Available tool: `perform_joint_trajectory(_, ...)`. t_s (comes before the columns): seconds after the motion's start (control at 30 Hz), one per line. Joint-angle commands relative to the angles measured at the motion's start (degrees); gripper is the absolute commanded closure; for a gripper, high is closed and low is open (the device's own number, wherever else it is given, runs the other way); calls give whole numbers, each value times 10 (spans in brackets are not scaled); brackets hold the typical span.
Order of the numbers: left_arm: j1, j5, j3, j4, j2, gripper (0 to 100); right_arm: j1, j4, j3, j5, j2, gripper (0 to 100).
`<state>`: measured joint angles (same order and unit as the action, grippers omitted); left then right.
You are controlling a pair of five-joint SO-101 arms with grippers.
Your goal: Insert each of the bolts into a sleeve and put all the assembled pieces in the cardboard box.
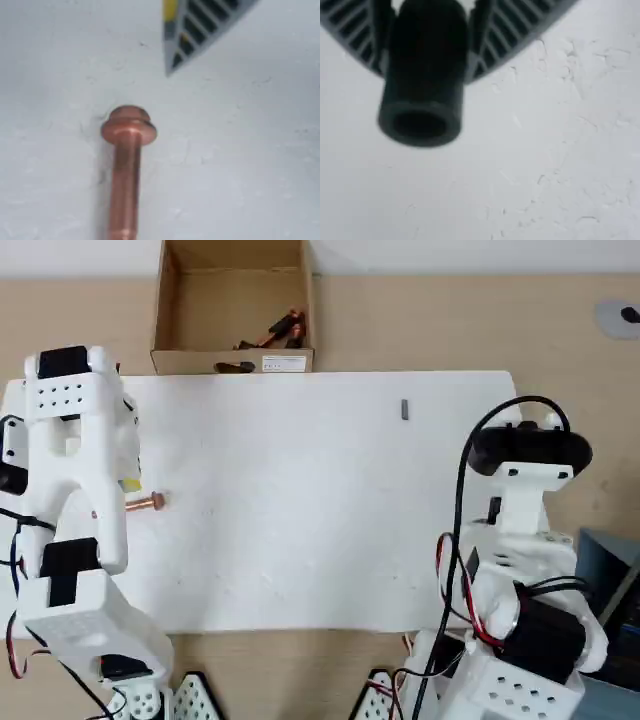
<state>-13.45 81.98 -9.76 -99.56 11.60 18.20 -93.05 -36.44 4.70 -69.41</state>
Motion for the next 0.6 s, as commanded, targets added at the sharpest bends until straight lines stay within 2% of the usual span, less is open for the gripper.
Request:
perform_joint_trajectory(0.0, -5, -41, -32, -4, -7, 733, 8, 8, 0, -4, -6, 988)
perform_joint_trajectory(0.13, -11, -184, -43, -9, -22, 735, 8, 8, 0, -2, -6, 988)
perform_joint_trajectory(0.33, -25, -268, -47, -9, -101, 735, 8, 8, 0, -1, -6, 988)
perform_joint_trajectory(0.57, -5, -425, 4, -10, -217, 735, 8, 8, 0, -1, -6, 988)
